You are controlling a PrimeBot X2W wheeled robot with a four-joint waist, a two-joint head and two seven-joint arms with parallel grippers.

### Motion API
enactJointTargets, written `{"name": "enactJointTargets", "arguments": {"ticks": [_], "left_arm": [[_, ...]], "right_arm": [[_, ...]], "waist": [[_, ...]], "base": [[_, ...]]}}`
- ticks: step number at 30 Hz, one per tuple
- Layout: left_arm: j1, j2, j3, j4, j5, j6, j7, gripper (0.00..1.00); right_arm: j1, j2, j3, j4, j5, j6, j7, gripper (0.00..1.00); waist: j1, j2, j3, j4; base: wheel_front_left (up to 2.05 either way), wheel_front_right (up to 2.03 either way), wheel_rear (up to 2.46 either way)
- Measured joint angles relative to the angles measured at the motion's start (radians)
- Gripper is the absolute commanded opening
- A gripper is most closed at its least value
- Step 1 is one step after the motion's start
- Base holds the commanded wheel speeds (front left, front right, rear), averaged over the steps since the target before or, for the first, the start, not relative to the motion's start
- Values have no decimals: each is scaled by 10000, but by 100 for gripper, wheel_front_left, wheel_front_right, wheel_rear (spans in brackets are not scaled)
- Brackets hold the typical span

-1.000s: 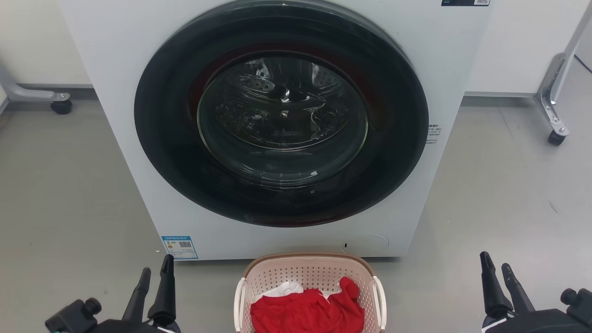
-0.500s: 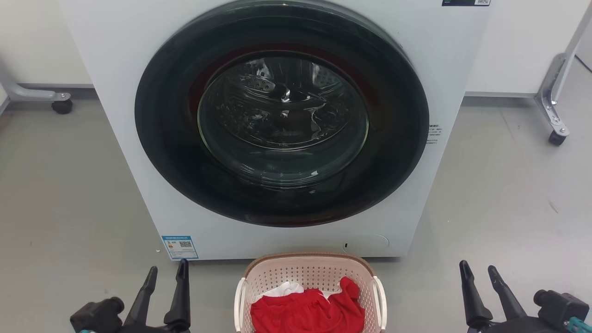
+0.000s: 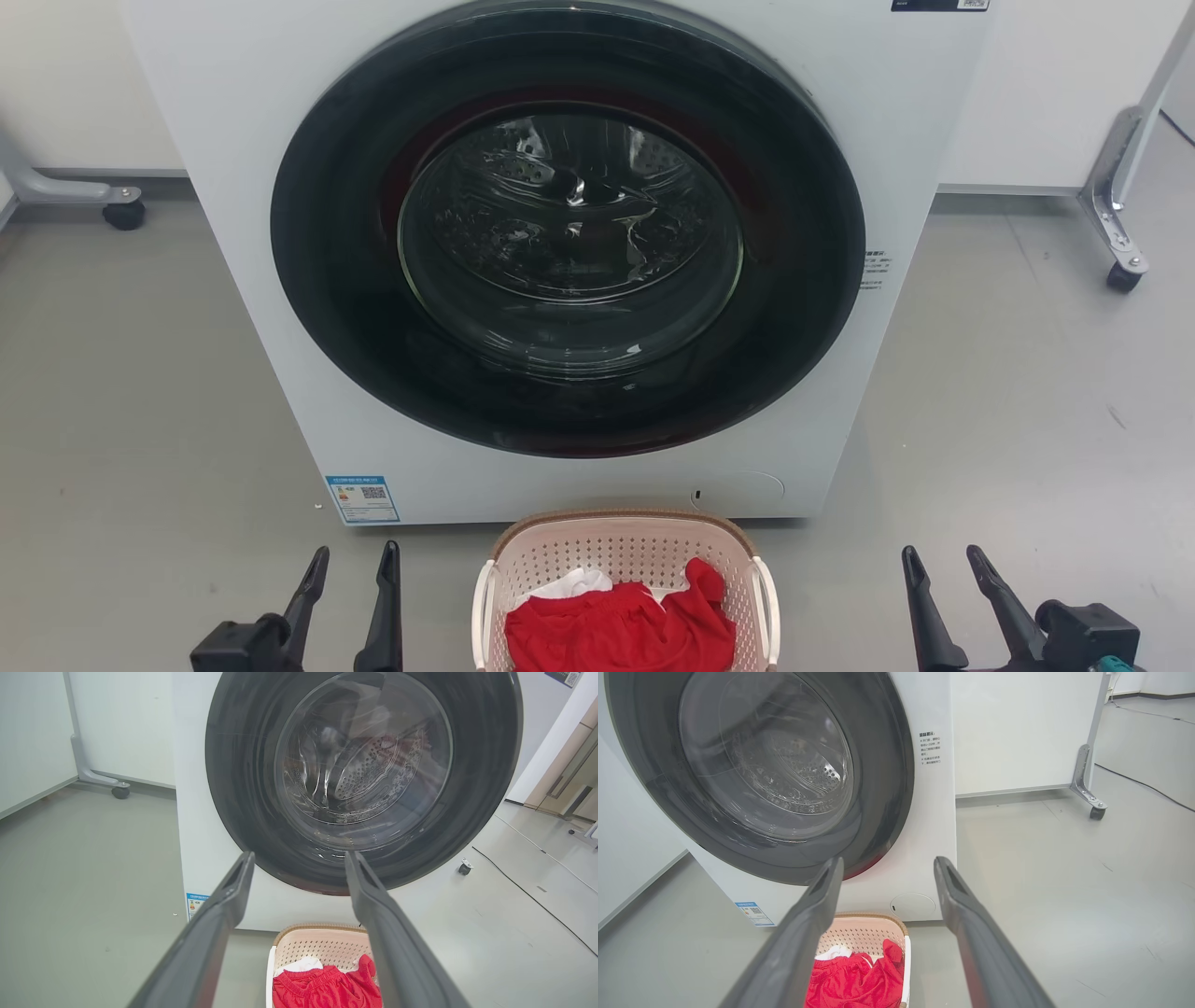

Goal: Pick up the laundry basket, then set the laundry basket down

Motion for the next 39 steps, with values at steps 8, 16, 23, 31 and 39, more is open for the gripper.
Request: {"name": "enactJointTargets", "arguments": {"ticks": [8,16,23,31,39], "left_arm": [[21,4,-199,230,953,205,-328,100],[27,-36,-201,470,1248,299,-430,100],[49,-107,-132,637,1212,313,-430,100],[50,-140,-109,788,1212,311,-430,100],[50,-169,-81,861,1214,311,-430,100]], "right_arm": [[6,-125,138,130,-907,-244,-316,100],[79,-151,213,207,-1285,-378,-437,100],[163,-138,92,263,-1283,-418,-437,100],[164,-117,38,265,-1283,-420,-437,100],[166,-90,8,270,-1283,-420,-437,100]], "waist": [[0,0,-10,-12],[0,0,-13,-10],[0,0,-11,-13],[0,0,10,-24],[0,0,44,-33]], "base": [[0,0,0],[0,0,0],[0,0,0],[0,0,0],[0,0,0]]}}
